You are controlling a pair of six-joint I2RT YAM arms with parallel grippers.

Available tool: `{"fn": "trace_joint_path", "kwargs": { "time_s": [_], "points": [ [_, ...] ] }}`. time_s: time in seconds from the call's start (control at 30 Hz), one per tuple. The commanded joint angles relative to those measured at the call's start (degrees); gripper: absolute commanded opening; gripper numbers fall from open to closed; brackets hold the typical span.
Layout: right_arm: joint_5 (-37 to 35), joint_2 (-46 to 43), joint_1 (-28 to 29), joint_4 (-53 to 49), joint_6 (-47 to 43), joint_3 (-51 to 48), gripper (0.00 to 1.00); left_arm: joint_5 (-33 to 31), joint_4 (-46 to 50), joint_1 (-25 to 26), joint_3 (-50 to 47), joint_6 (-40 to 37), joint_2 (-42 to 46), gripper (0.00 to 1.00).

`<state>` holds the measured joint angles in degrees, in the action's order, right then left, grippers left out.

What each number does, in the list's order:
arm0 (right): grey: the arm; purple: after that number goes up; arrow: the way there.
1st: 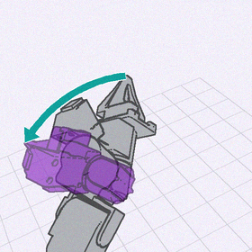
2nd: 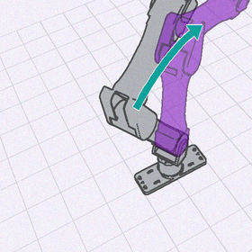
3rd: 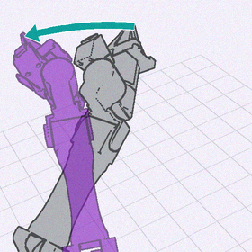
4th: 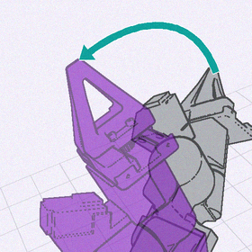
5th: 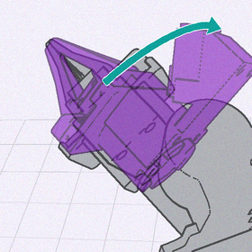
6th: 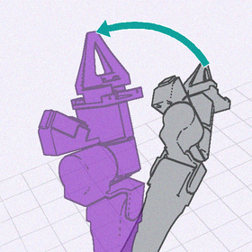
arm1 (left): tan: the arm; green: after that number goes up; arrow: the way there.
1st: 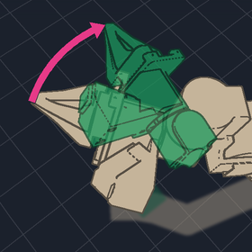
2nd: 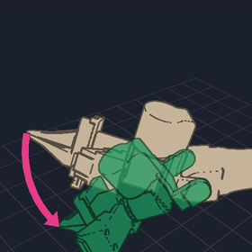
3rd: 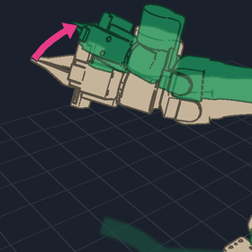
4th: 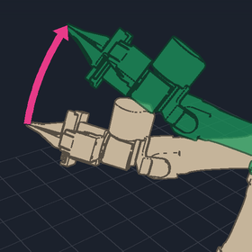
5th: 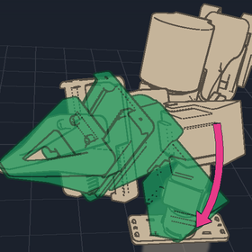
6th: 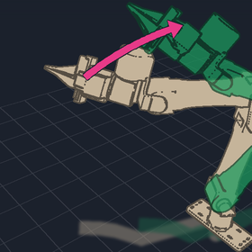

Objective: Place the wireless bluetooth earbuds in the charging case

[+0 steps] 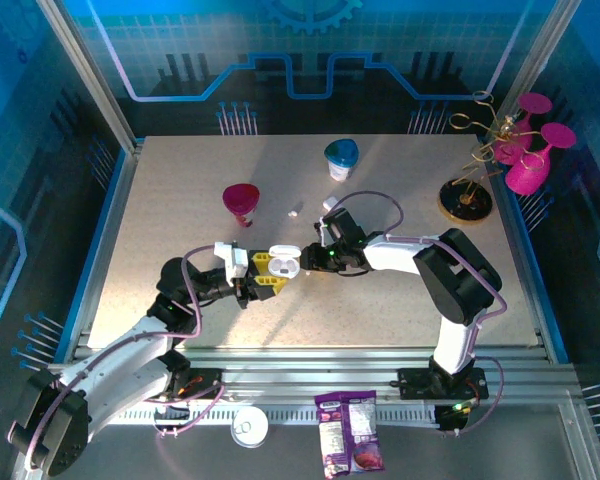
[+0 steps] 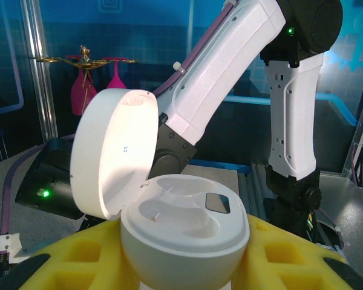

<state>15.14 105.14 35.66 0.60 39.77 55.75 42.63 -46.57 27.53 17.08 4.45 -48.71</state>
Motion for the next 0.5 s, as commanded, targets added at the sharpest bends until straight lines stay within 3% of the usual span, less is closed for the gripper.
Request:
{"fn": "trace_joint_path", "kwargs": {
  "time_s": [0.0,0.47],
  "points": [
    [1.4,-0.8,0.2,0.7,-0.7,-1.0,0.39,-0.3,-1.6,-0.2,0.3,-0.8,0.0,0.25],
    [4.6,-1.8,0.4,1.0,-1.6,-2.5,0.34,-0.3,-2.0,-0.2,0.4,-0.8,-0.7,0.25]
  ]
}}
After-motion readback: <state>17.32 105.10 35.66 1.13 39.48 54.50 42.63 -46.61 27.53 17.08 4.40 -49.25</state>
